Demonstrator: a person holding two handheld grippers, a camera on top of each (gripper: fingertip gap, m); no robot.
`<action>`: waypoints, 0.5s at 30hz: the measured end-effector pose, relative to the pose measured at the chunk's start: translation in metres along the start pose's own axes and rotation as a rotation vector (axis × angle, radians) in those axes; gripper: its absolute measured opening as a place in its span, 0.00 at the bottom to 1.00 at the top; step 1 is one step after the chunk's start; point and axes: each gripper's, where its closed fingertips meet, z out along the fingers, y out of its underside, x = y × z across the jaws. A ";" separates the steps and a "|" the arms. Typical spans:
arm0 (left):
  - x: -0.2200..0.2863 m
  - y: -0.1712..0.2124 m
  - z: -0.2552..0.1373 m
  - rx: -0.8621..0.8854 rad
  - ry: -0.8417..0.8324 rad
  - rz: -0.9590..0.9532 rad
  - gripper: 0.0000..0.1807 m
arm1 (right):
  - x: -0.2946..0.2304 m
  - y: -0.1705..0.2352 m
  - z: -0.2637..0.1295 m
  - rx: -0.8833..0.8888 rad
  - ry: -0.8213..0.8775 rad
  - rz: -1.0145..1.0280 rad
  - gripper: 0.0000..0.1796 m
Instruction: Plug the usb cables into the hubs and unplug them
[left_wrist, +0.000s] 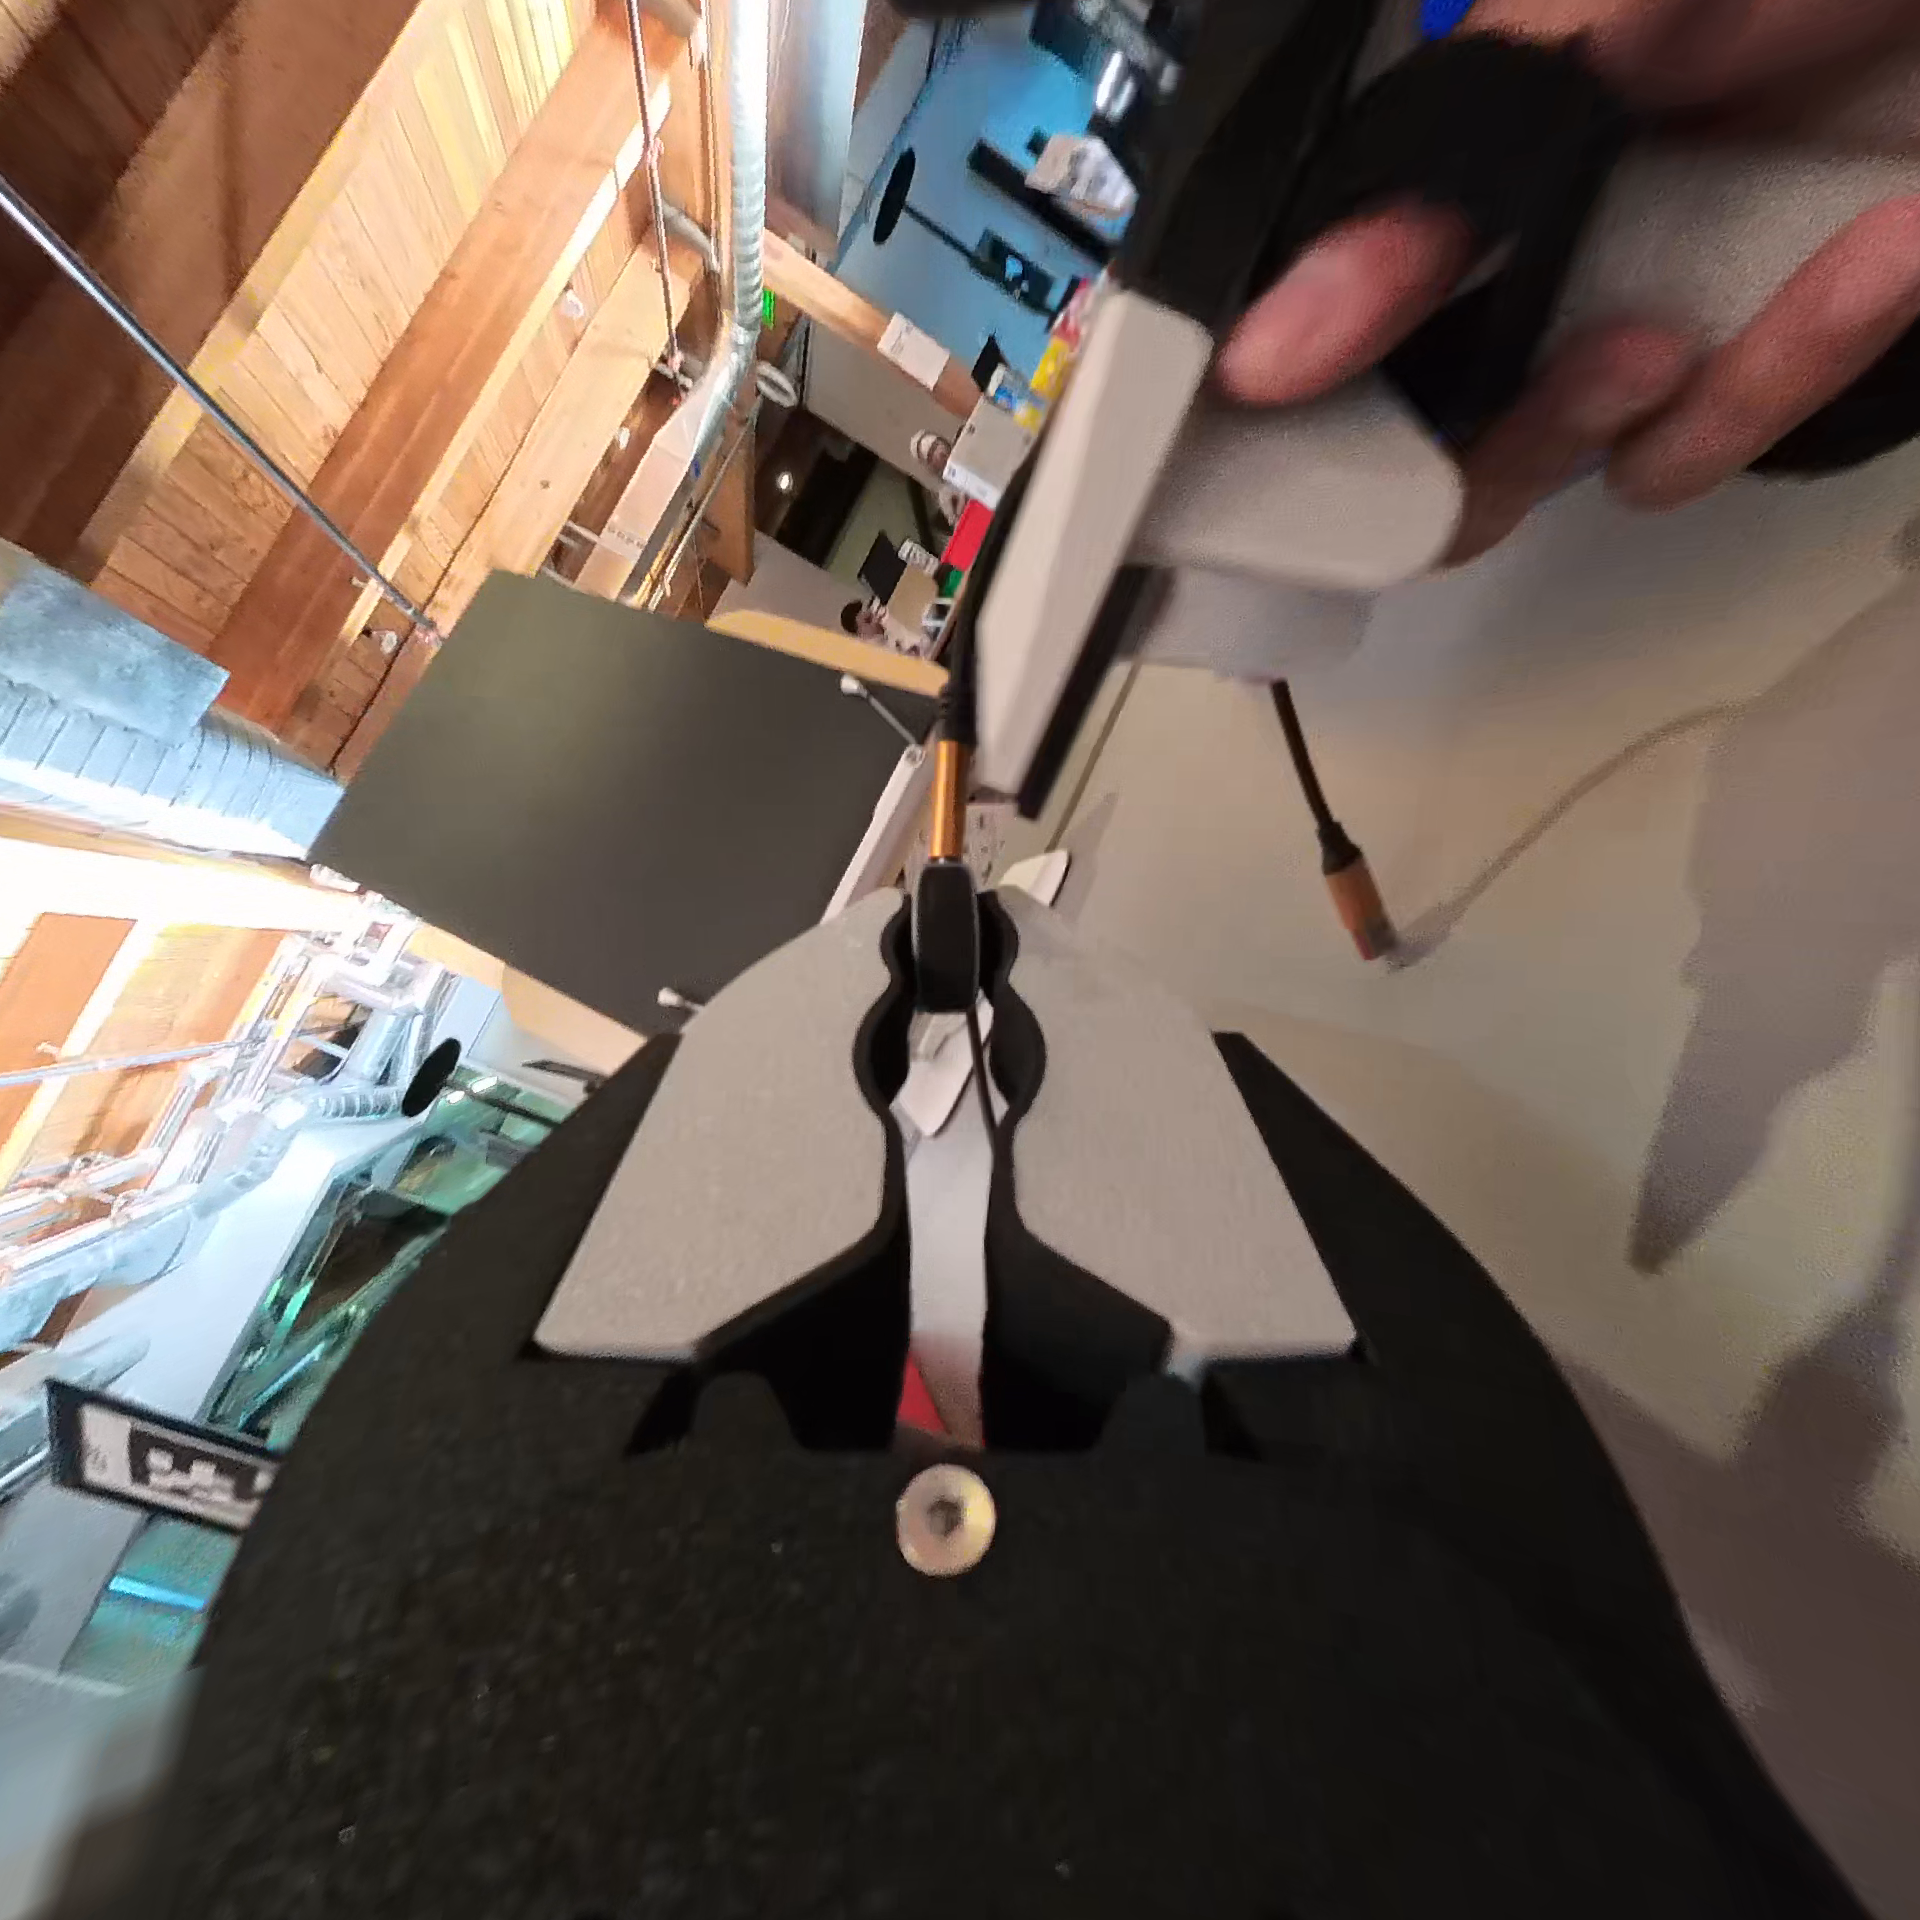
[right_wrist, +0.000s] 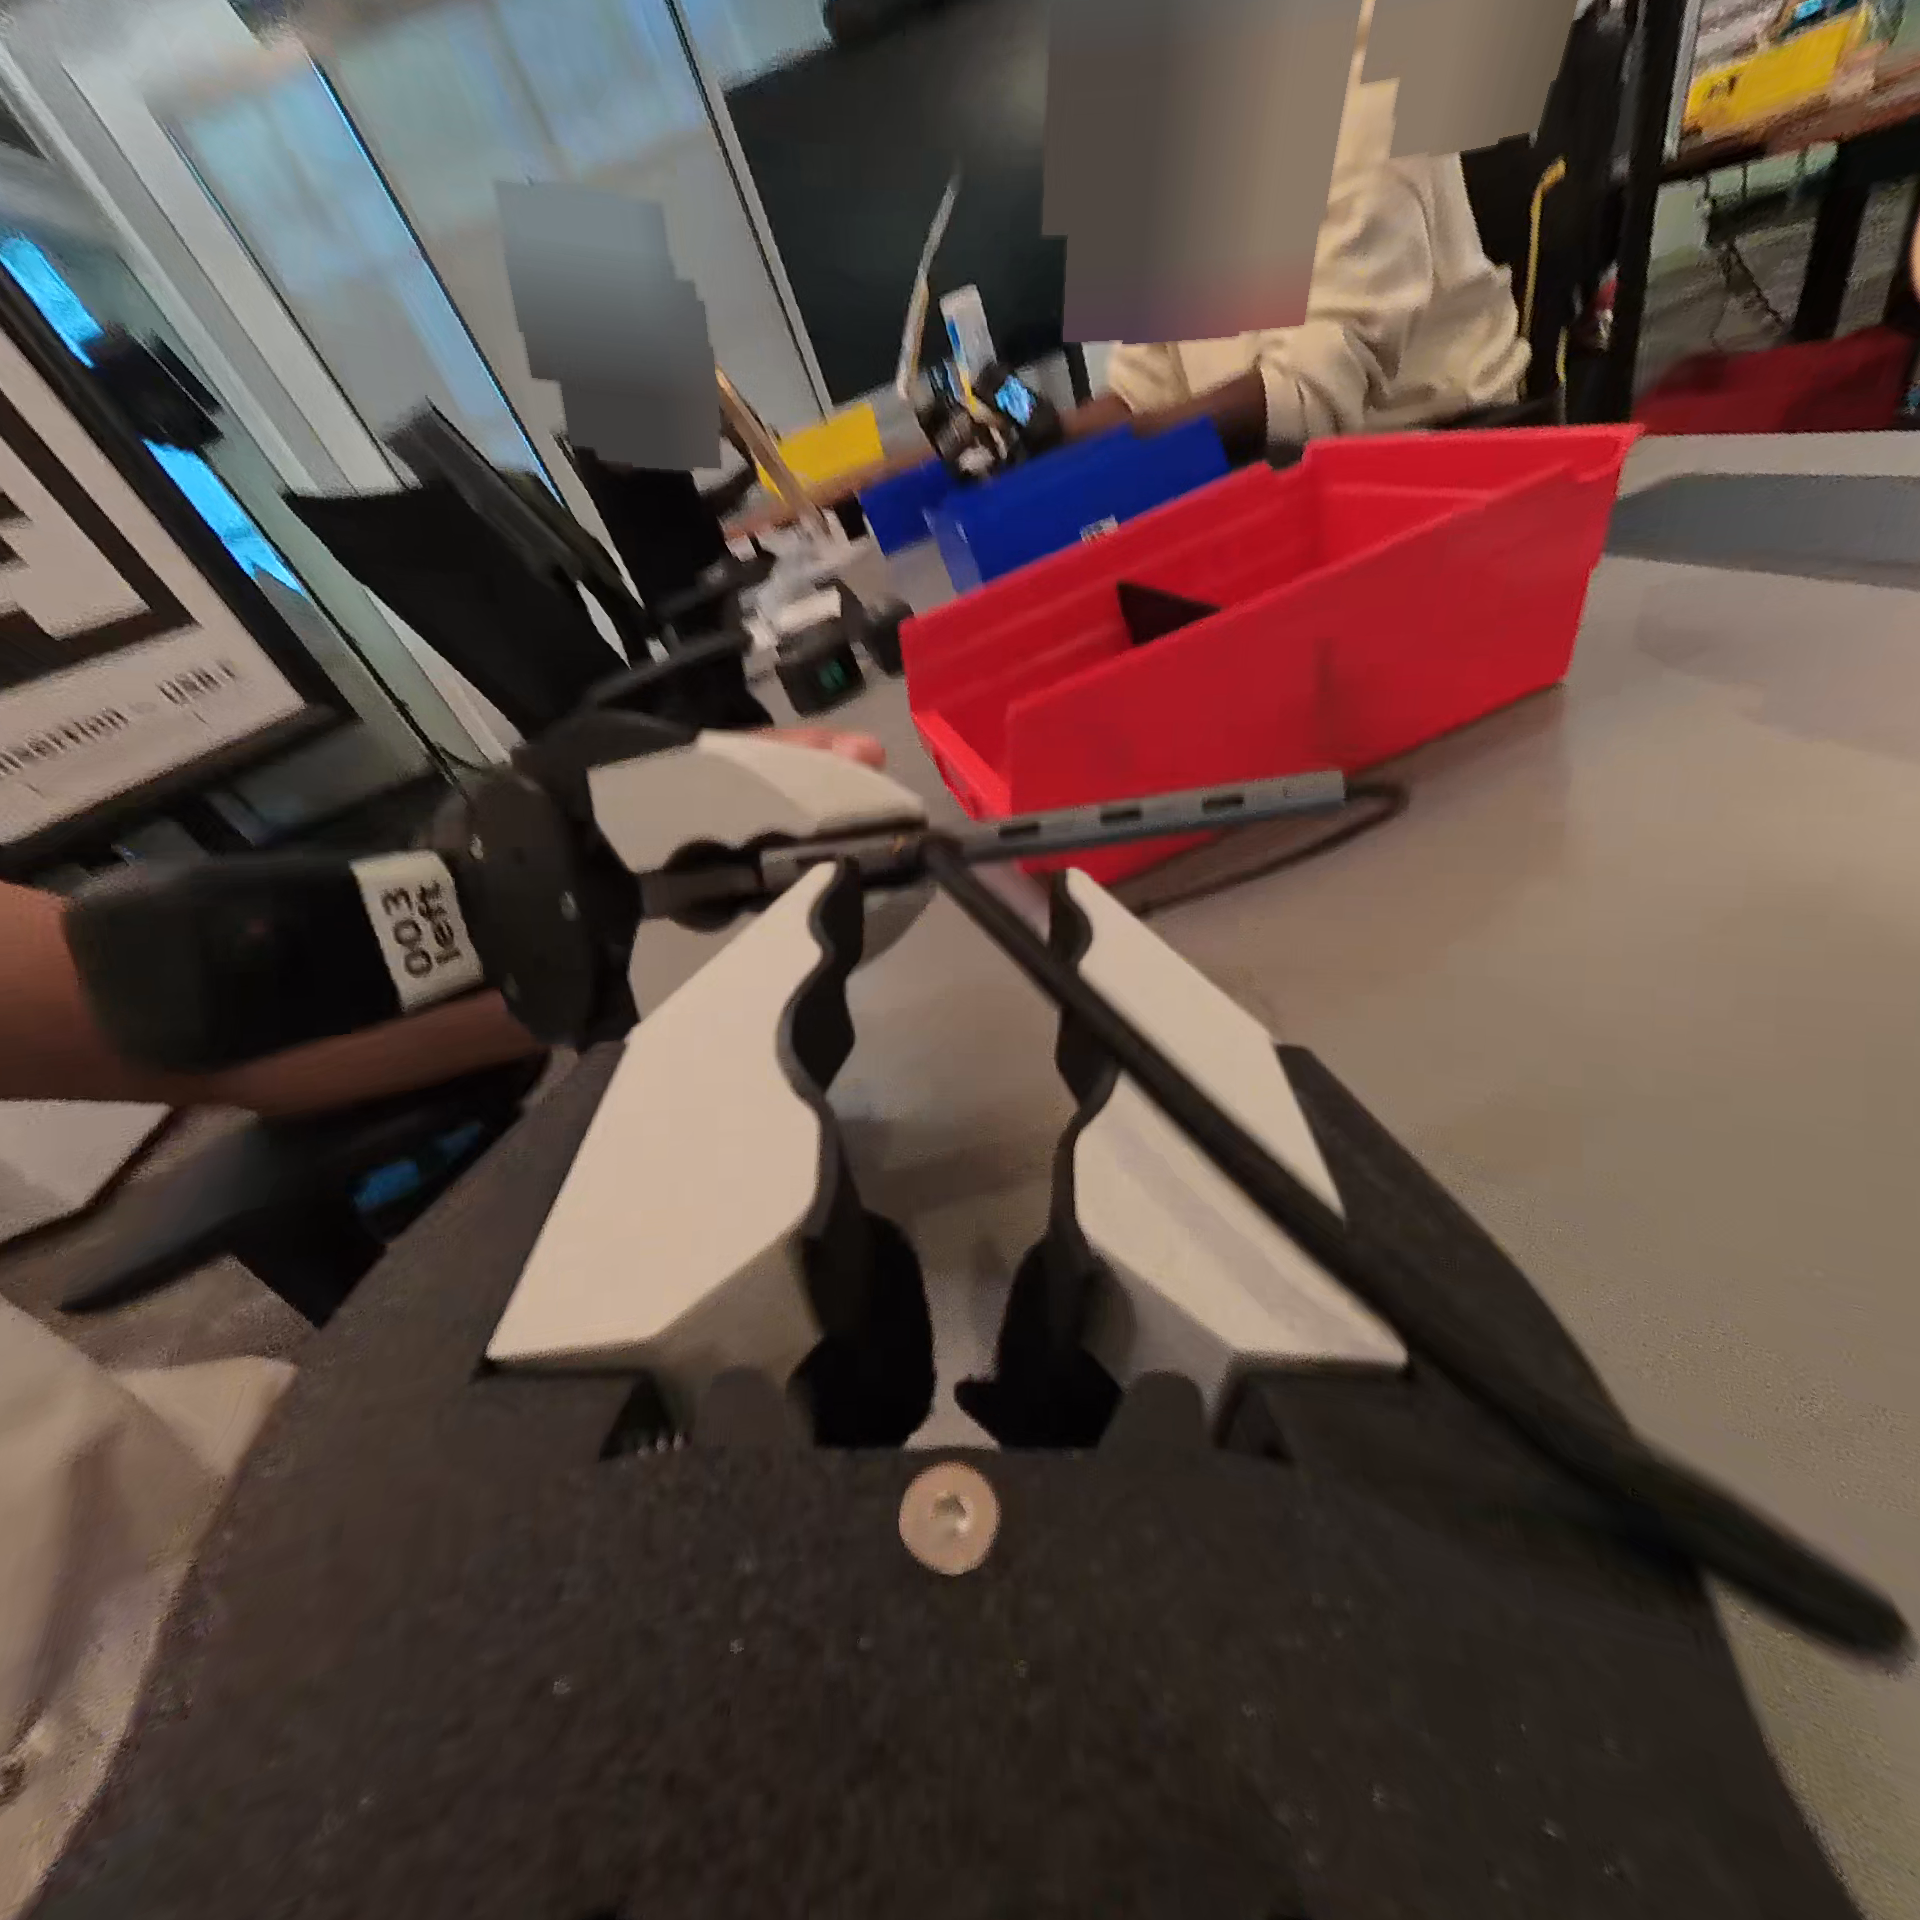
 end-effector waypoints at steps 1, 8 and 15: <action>0.003 -0.004 0.000 0.011 0.006 0.005 0.06 | -0.002 -0.004 0.000 0.022 -0.010 -0.001 0.19; 0.011 -0.010 0.001 0.018 0.034 -0.022 0.06 | -0.010 0.001 -0.005 -0.041 -0.027 -0.115 0.06; 0.014 -0.006 0.004 -0.008 0.035 -0.020 0.06 | -0.014 0.004 -0.008 -0.062 -0.085 -0.078 0.06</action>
